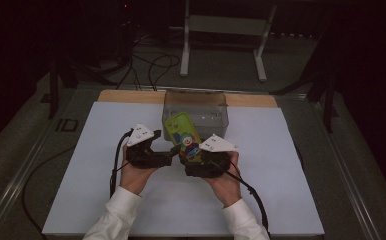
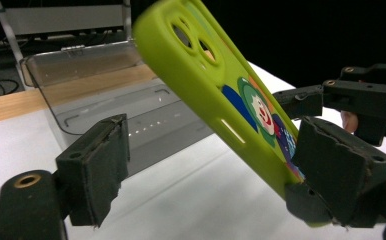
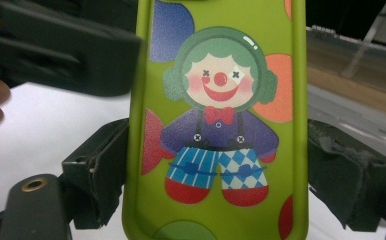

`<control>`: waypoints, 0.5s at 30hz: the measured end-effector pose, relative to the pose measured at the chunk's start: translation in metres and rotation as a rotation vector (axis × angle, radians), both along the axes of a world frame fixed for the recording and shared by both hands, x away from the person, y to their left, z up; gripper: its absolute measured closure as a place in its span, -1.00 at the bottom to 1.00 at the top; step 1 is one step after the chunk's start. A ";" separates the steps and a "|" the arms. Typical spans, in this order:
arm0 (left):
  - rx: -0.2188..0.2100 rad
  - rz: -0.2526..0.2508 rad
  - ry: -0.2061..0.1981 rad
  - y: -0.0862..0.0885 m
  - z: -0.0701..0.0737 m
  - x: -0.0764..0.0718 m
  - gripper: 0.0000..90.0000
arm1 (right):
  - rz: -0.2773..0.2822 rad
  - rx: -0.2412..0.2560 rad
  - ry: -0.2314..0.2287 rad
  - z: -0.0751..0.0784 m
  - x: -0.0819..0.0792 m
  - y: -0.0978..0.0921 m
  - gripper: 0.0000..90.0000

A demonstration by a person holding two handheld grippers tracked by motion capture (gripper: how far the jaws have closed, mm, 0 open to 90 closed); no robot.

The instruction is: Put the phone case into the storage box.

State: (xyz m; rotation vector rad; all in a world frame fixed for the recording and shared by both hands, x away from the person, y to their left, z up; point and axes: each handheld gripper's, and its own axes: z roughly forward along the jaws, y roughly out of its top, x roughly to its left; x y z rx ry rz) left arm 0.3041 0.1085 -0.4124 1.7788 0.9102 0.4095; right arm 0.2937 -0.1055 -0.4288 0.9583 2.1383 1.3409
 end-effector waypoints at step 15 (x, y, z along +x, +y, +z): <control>-0.088 -0.071 0.054 -0.011 0.006 0.004 0.52 | 0.004 0.019 -0.042 0.000 -0.003 0.005 -0.65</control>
